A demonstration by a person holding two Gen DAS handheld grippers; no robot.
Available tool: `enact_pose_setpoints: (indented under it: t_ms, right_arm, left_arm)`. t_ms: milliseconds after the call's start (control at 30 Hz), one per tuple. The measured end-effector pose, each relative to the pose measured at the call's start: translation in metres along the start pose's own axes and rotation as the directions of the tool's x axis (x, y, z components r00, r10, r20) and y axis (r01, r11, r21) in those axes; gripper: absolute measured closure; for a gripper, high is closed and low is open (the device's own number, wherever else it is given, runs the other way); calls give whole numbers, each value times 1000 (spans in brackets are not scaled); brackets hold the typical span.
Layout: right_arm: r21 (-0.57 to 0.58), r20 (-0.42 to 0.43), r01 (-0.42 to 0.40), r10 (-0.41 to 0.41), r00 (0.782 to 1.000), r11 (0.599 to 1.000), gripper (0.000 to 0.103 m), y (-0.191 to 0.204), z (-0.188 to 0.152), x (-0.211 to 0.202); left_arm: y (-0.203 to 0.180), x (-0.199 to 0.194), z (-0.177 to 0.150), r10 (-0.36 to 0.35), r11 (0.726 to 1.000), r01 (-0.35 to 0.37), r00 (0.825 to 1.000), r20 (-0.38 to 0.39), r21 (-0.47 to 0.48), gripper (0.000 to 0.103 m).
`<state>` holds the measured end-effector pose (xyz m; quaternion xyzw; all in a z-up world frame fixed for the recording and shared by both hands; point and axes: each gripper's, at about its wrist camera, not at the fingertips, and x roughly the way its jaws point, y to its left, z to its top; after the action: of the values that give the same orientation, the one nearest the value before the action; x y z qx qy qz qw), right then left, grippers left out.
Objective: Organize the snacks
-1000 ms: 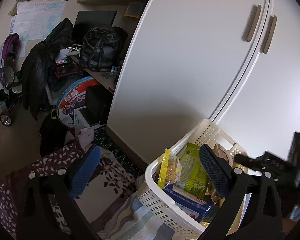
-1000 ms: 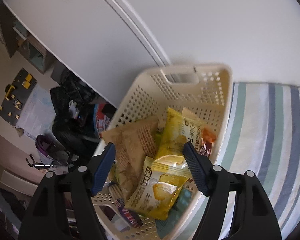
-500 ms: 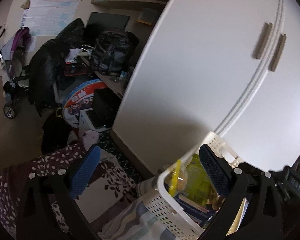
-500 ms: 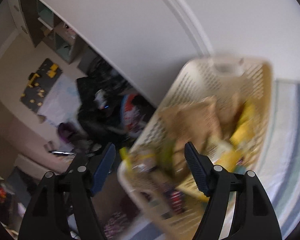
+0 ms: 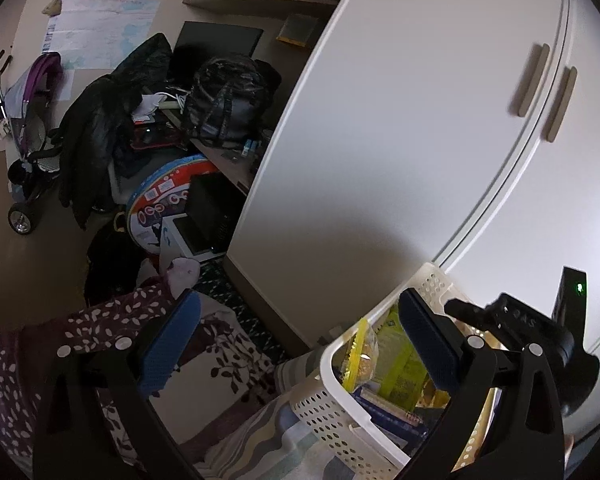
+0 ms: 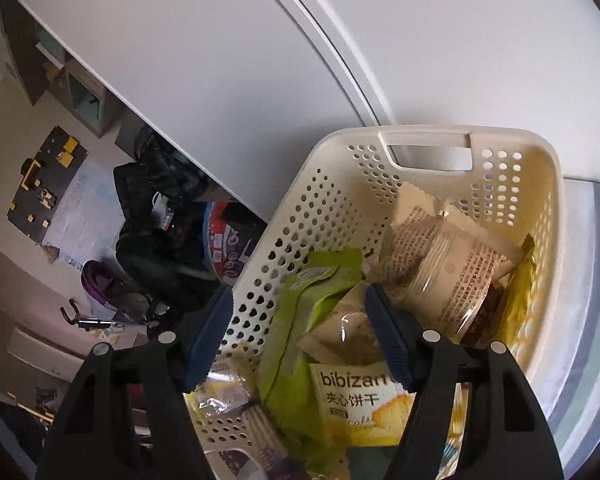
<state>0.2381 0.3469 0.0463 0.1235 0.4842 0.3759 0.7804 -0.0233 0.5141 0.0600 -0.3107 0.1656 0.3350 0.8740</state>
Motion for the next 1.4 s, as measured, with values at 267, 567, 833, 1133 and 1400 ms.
enact_pose_setpoints:
  t_ms: [267, 567, 833, 1133, 1400]
  right_arm:
    - [-46, 42, -36, 37, 998, 998, 31, 5, -14, -27]
    - [-78, 110, 26, -17, 994, 997, 11, 11, -34, -80]
    - [-122, 124, 242, -227, 966, 963, 5, 3, -68, -105]
    - [-202, 270, 474, -416, 868, 857, 5, 17, -135, -145]
    - [-199, 348, 599, -516, 783, 775, 5, 28, -183, -171]
  left_arm:
    - [7, -1, 4, 10, 1000, -10, 1000, 9, -25, 3]
    - [6, 7, 1, 9, 999, -10, 1000, -27, -31, 3]
    - [-17, 11, -5, 6, 996, -2, 999, -49, 86, 3]
    - [-35, 3, -5, -19, 983, 28, 998, -52, 181, 3]
    - [-36, -39, -13, -85, 938, 106, 993, -77, 330, 3]
